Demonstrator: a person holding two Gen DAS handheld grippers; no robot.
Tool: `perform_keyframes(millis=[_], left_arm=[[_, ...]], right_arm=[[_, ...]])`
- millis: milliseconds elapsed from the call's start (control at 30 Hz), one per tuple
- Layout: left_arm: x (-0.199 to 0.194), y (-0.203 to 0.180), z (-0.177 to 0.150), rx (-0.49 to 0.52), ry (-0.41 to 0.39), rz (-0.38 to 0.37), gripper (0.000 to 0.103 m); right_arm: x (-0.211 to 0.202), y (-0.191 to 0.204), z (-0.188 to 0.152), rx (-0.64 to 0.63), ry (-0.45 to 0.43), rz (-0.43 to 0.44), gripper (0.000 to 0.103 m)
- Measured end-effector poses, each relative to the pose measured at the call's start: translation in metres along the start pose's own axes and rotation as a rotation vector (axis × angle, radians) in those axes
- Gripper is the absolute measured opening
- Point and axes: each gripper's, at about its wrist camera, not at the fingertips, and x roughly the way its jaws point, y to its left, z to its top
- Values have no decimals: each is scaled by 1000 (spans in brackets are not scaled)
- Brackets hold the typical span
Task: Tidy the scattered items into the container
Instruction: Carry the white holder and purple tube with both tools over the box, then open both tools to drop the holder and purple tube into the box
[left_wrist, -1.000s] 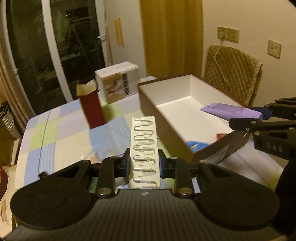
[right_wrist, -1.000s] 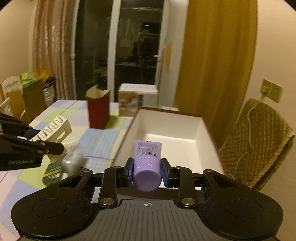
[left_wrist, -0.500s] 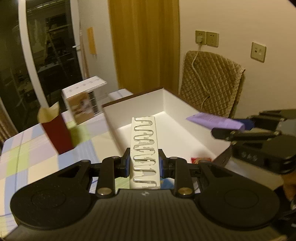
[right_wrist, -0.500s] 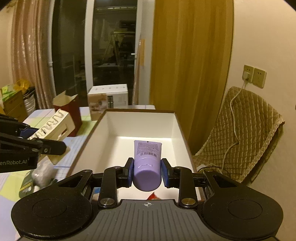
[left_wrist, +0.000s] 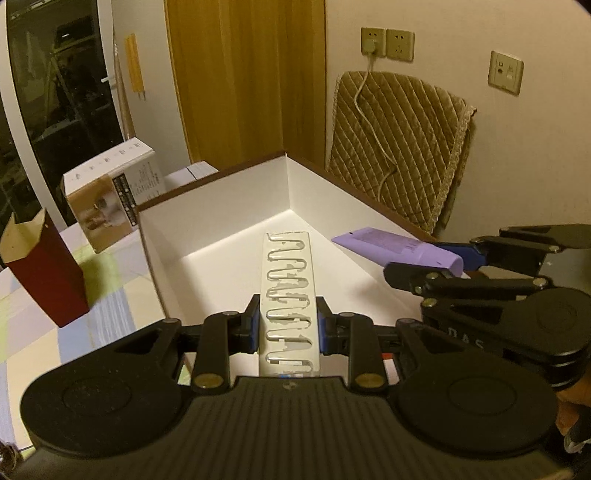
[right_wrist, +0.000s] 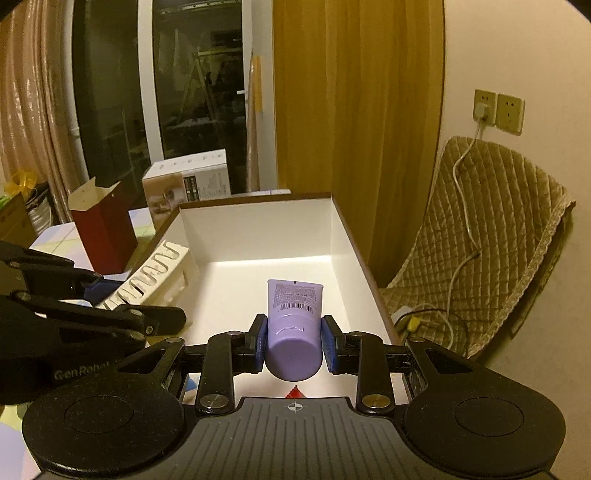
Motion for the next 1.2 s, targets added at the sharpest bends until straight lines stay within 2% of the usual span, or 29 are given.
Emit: perform_keyframes(millis=[433, 500, 533, 1200], left_arm=[[19, 8, -8, -13, 16, 7, 23], [19, 10, -8, -23, 8, 9, 33], [19, 11, -8, -28, 5, 9, 33], [-3, 34, -18, -82, -12, 60, 33]], right_arm=[[13, -9, -3, 41, 13, -7, 33], [13, -8, -4, 37, 13, -6, 33], [13, -8, -4, 36, 13, -6, 33], [22, -1, -7, 7, 29, 7, 33]])
